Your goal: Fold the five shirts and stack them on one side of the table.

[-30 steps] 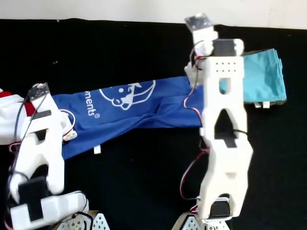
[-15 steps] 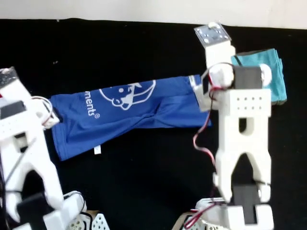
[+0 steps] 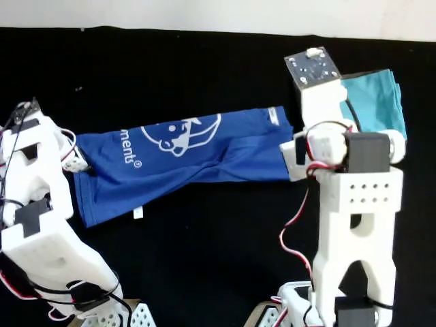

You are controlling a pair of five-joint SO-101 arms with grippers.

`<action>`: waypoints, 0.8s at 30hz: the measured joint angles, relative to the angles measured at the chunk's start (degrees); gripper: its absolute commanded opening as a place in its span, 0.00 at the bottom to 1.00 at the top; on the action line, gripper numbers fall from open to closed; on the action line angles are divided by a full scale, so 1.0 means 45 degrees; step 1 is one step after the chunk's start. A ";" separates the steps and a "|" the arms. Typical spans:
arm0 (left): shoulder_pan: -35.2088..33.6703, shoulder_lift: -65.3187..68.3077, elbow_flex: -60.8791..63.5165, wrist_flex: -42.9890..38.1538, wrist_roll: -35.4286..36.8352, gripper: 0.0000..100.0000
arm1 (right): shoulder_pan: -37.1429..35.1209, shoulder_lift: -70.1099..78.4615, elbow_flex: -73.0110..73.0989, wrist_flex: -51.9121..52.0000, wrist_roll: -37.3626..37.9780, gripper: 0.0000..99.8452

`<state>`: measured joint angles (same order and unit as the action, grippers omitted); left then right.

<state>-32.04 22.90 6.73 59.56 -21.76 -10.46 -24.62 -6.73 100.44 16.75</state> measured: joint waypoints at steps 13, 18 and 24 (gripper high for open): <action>0.1465 0.2618 -0.4181 0.3458 -0.0332 0.05 | 0.0000 -0.2364 0.0000 0.0000 0.0000 0.02; 0.1797 0.3770 -0.5685 0.4650 -0.0313 0.02 | -0.0020 -0.3985 0.0000 0.0000 -0.0020 0.02; 0.1504 0.4708 -0.7814 0.6212 -0.0606 0.01 | -0.0020 -0.5001 0.1094 0.0000 -0.0020 0.02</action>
<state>-25.27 44.09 -28.44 87.52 -24.48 -10.55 -47.12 -1.80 100.44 16.66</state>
